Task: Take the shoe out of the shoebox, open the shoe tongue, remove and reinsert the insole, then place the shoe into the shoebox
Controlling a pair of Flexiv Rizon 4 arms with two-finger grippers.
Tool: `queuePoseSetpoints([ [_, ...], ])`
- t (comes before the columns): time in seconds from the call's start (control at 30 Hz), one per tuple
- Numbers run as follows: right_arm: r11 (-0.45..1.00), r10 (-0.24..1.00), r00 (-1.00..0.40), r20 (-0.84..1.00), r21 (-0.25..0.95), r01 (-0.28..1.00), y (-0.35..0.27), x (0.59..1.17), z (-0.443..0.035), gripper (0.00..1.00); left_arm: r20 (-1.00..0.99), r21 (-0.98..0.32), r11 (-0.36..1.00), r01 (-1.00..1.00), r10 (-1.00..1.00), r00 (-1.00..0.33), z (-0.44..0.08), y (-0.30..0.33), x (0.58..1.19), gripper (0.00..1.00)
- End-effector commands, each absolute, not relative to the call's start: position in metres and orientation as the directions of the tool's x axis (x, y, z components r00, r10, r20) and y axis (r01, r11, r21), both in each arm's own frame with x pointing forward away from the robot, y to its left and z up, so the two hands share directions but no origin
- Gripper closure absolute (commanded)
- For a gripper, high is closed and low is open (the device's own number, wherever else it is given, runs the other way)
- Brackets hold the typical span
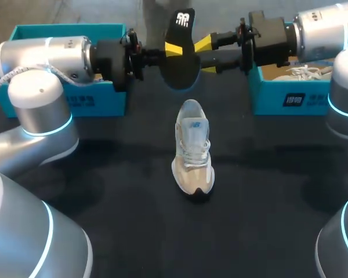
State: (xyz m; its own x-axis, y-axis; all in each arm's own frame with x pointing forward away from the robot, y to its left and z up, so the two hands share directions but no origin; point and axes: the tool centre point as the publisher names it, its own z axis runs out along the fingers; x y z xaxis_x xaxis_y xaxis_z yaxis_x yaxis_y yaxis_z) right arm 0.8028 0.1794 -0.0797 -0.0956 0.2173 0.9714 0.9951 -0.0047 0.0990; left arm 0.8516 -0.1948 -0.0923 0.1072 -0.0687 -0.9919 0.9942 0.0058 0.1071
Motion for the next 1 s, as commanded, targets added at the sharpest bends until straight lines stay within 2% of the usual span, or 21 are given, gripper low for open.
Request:
queuePoseSetpoints([
  [0.03,0.007,0.218,-0.088,0.972,0.088,0.996,0.1889,0.8063,-0.0836,0.52,-0.991,0.110,0.012,0.994,-0.078,0.111,-0.0921,-0.2034,0.8529,1.00],
  [0.3,0.004,0.214,-0.070,0.974,0.071,0.997,0.1899,0.8052,-0.0879,0.56,-0.990,0.108,0.001,0.994,-0.089,0.108,-0.0900,-0.2071,0.8501,1.00],
  [0.5,-0.001,0.210,-0.067,0.975,0.069,0.998,0.1915,0.8080,-0.0899,0.75,-0.990,0.102,0.009,0.995,-0.094,0.103,-0.0908,-0.2050,0.8512,1.00],
  [0.8,0.002,0.199,-0.068,0.978,0.069,0.998,0.1967,0.8110,-0.0913,0.78,-0.990,0.093,0.000,0.996,-0.107,0.092,-0.0900,-0.2075,0.8514,1.00],
  [0.87,0.000,0.197,-0.068,0.978,0.069,0.998,0.1970,0.8112,-0.0916,0.86,-0.990,0.090,-0.003,0.996,-0.109,0.089,-0.0913,-0.2088,0.8514,1.00],
  [0.9,-0.001,0.196,-0.068,0.978,0.069,0.998,0.1970,0.8111,-0.0920,0.96,-0.990,0.088,-0.003,0.996,-0.110,0.087,-0.0917,-0.2087,0.8514,1.00],
  [0.93,-0.002,0.196,-0.066,0.978,0.068,0.998,0.1971,0.8108,-0.0923,1.00,-0.990,0.087,-0.003,0.996,-0.109,0.086,-0.0921,-0.2085,0.8515,1.00],
  [1.0,-0.003,0.196,-0.065,0.979,0.067,0.998,0.1969,0.8103,-0.0926,1.00,-0.990,0.085,0.001,0.996,-0.109,0.085,-0.0925,-0.2073,0.8524,1.00],
])
